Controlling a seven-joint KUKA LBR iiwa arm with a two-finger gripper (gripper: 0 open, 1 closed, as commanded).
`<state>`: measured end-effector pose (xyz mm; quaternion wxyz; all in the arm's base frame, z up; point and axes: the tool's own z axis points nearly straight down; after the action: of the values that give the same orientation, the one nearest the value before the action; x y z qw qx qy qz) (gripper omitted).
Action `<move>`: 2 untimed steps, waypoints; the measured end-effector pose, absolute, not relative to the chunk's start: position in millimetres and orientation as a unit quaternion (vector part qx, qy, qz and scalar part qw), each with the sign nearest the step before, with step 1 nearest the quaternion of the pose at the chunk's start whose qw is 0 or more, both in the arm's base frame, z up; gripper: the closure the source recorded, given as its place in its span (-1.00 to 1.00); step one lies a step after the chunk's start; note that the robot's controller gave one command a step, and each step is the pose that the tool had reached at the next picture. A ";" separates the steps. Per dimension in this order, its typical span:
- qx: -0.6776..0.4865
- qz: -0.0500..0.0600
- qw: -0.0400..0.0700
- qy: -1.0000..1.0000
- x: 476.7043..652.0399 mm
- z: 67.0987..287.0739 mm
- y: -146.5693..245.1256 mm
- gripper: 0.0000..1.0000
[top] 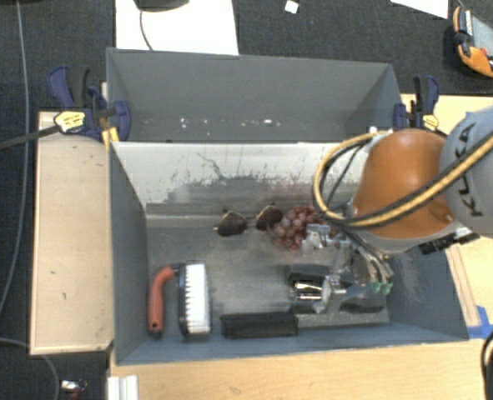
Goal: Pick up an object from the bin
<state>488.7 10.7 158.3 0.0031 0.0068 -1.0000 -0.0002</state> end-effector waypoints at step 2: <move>-0.008 0.000 -0.001 -1.000 518.6 72.9 -70.7 -1.00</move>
Offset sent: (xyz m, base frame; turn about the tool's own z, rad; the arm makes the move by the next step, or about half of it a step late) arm 0.0284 -0.0808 -0.0883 0.0273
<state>518.6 -70.7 72.9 -0.0007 -0.0078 -1.0000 -0.0004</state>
